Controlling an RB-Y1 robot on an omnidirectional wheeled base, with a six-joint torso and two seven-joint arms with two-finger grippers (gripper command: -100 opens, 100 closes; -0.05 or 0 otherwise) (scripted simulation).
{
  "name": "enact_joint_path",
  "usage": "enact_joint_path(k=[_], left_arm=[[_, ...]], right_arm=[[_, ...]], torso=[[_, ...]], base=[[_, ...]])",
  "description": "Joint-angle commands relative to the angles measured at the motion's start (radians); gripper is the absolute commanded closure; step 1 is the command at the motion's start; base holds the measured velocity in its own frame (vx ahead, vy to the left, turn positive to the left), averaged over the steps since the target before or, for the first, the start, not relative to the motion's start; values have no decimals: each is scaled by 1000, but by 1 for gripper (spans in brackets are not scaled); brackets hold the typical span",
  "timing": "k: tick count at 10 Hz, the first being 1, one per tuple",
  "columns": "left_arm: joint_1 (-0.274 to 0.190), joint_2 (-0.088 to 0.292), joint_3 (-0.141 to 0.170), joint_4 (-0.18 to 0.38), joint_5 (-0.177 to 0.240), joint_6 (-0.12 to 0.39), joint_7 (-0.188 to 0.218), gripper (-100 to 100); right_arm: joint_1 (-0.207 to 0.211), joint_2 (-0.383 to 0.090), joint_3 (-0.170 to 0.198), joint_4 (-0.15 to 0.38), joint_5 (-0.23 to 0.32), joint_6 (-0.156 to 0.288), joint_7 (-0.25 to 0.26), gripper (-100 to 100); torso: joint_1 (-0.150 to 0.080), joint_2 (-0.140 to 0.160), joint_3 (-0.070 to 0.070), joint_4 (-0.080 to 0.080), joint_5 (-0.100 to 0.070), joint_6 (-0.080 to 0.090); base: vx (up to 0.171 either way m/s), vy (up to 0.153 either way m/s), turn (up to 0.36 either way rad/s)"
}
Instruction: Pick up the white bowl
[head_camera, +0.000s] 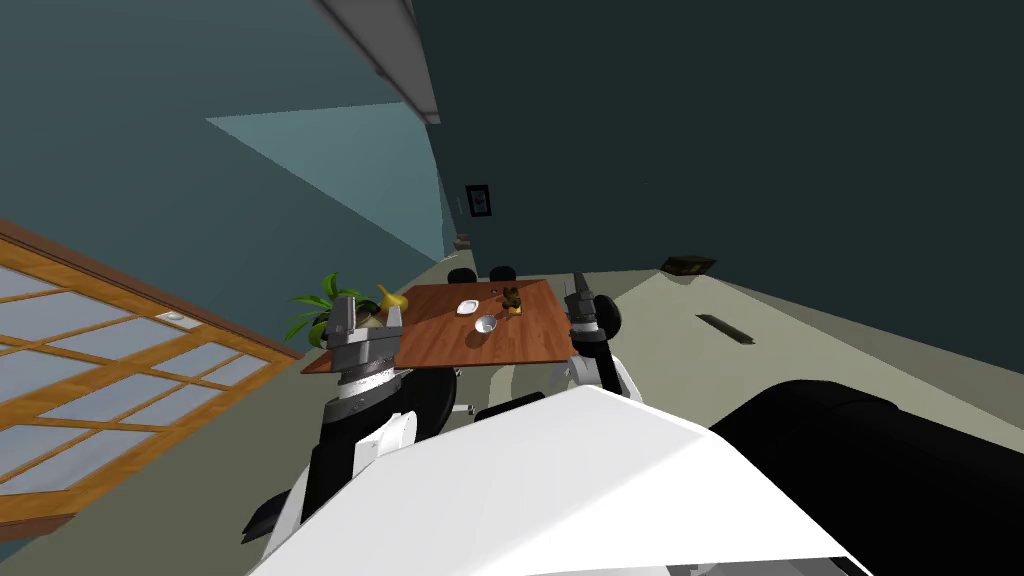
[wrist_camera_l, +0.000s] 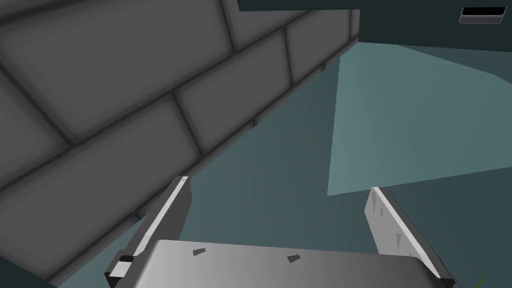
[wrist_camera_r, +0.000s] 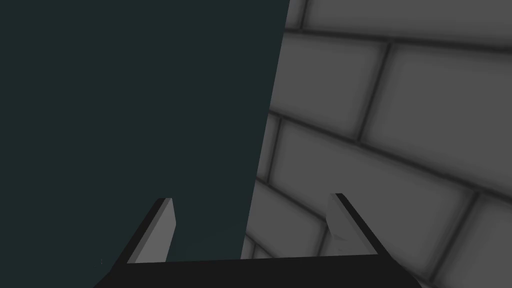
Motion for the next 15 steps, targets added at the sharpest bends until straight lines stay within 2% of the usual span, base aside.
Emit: enact_joint_path(k=[1,5,10,11,15], left_arm=[[-20,41,1,15,-3,30,11,-100],[-87,96,4,71,-11,127,43,-100],[-215,131,16,187,-25,303,96,-100],[-215,131,16,187,-25,323,96,-100],[-215,131,16,187,-25,323,96,-100]], right_arm=[[0,0,0,0,0,0,0,0],[0,0,0,0,0,0,0,0],[0,0,0,0,0,0,0,0],[0,0,0,0,0,0,0,0],[0,0,0,0,0,0,0,0]], torso=[[0,0,0,0,0,0],[3,2,1,0,1,0],[2,3,2,1,1,0],[2,4,2,1,1,0],[0,0,0,0,0,0]], base=[[-9,16,-96],[-27,36,-120],[-51,26,-170],[-21,10,-69],[3,-2,11]])
